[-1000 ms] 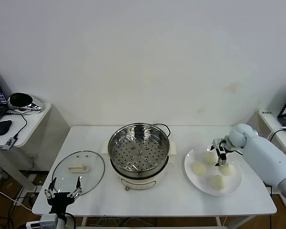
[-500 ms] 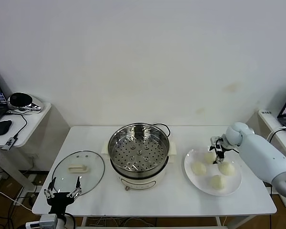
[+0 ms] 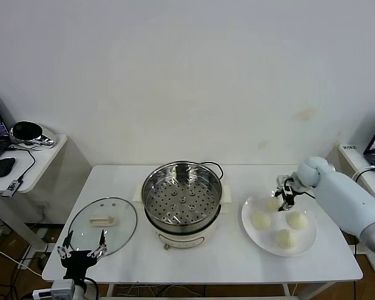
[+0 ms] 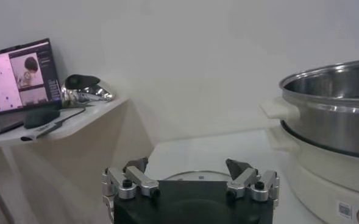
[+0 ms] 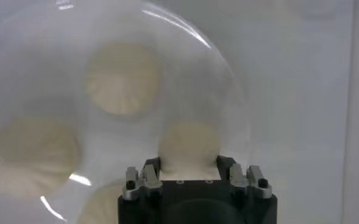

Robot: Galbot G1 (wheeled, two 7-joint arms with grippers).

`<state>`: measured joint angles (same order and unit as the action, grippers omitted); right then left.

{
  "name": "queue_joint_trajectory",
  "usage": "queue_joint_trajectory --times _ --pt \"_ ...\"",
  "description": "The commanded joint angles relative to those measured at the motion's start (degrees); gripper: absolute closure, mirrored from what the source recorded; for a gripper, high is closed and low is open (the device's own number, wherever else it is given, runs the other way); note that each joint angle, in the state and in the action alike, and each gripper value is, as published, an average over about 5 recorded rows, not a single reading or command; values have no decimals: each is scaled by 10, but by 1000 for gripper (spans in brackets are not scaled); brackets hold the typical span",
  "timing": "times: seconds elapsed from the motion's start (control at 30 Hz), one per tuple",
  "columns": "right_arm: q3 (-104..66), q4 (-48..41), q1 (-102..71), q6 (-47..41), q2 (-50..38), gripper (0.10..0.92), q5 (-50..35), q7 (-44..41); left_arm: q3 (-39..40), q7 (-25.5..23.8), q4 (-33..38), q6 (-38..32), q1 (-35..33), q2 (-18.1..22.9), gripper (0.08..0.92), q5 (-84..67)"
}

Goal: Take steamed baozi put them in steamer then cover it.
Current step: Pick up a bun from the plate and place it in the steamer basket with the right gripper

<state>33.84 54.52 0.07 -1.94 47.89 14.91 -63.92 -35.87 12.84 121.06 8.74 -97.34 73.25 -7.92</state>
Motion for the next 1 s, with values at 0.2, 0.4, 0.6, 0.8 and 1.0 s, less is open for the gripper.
queue_joint_trajectory --times 0.2,0.4,0.6,0.8,1.0 --pt "159 72 251 22 20 448 -200 -9 0 0 -5 -1 3 -5 177 -7" --pt "264 76 340 77 98 448 -249 8 -2 0 -10 -2 7 -12 177 -16" --pt "310 44 342 146 203 445 -248 31 -4 1 -13 -3 11 -14 177 -20" --pt "333 -15 316 233 284 437 -202 42 -10 1 -12 -3 12 -15 177 -21" --pt "350 -57 281 304 333 429 -122 54 -20 1 -5 -2 9 -13 177 -23"
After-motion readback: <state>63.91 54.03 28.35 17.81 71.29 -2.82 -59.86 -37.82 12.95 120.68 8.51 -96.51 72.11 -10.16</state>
